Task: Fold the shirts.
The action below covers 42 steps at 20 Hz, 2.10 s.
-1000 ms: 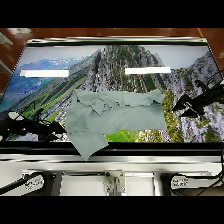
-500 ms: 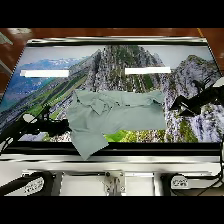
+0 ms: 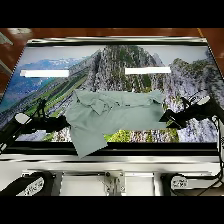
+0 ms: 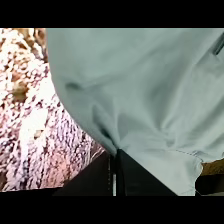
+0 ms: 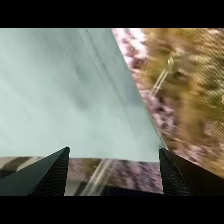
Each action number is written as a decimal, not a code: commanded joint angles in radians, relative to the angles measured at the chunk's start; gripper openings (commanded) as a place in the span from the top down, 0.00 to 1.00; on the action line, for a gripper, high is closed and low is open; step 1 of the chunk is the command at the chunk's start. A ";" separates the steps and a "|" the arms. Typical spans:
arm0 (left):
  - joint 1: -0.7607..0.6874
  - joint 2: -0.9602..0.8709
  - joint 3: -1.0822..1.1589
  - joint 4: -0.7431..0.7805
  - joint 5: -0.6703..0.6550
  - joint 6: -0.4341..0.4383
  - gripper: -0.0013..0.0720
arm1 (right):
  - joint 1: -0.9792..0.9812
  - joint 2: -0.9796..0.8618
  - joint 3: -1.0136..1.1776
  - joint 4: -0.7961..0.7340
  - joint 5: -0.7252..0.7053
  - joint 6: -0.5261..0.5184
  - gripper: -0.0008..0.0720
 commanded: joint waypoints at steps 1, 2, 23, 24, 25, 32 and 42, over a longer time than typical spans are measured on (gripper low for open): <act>0.000 0.050 0.001 -0.001 0.002 0.002 0.93 | 0.010 0.000 -0.055 0.044 -0.084 0.015 0.06; 0.000 0.056 0.002 -0.001 0.002 0.002 0.93 | 0.023 0.000 -0.062 0.046 -0.090 0.015 0.06; 0.032 0.411 1.239 0.171 -0.111 0.035 0.93 | 0.157 0.853 0.815 -0.093 -0.257 -0.021 0.89; 0.032 0.441 1.284 0.183 -0.111 0.000 0.93 | 0.157 0.897 0.833 -0.114 -0.240 0.024 0.89; 0.032 0.466 1.313 0.193 -0.111 -0.037 0.93 | 0.157 0.935 0.846 -0.130 -0.201 0.053 0.89; 0.033 0.546 1.350 0.293 -0.351 -0.186 0.93 | 0.157 1.023 0.854 -0.288 0.077 0.108 0.89; 0.033 0.481 1.081 0.393 -0.639 -0.212 0.93 | 0.157 0.759 0.815 -0.272 0.632 0.161 0.89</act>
